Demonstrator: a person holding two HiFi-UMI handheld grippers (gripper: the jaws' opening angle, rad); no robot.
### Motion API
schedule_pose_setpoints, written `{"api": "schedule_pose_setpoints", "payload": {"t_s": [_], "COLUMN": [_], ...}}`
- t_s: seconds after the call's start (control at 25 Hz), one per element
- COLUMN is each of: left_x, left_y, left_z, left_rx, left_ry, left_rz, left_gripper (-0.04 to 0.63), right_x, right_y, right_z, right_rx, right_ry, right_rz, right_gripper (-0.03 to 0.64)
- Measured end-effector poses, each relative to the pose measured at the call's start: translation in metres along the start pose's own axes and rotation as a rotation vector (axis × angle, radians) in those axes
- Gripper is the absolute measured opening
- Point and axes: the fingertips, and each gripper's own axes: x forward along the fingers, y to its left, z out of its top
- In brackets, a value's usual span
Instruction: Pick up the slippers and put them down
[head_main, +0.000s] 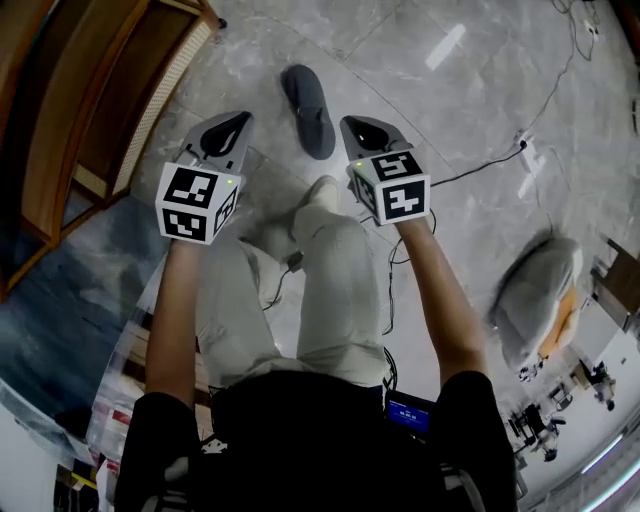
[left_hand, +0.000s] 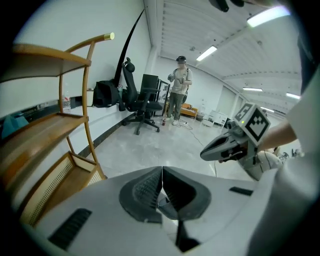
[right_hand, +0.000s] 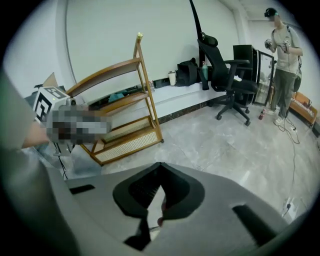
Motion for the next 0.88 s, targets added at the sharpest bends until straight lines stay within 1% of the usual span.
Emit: {"api": "schedule_pose_setpoints", "payload": {"t_s": [0.16, 0.4, 0.6, 0.8, 0.88], "left_x": [-0.045, -0.113, -0.168, -0.223, -0.245], "left_y": [-0.026, -0.054, -0.072, -0.086, -0.09], "left_z": [0.057, 0.138, 0.199, 0.249, 0.265], "left_rx": [0.012, 0.038, 0.037, 0.037, 0.05], "left_ry": [-0.007, -0.022, -0.049, -0.075, -0.087], "left_rz": [-0.018, -0.03, -0.031, -0.024, -0.013], "left_gripper": [0.006, 0.006, 0.005, 0.006, 0.006], "right_x": [-0.064, -0.156, -0.221, -0.281, -0.304], "right_y": [0.011, 0.028, 0.043, 0.067, 0.079], "right_z": [0.039, 0.099, 0.144, 0.198, 0.219], "right_rx": [0.032, 0.024, 0.032, 0.018, 0.01], "right_ry": [-0.023, -0.048, -0.062, -0.125, -0.164], "right_rz": [-0.007, -0.018, -0.034, -0.04, -0.039], "right_gripper": [-0.002, -0.002, -0.002, -0.002, -0.002]}}
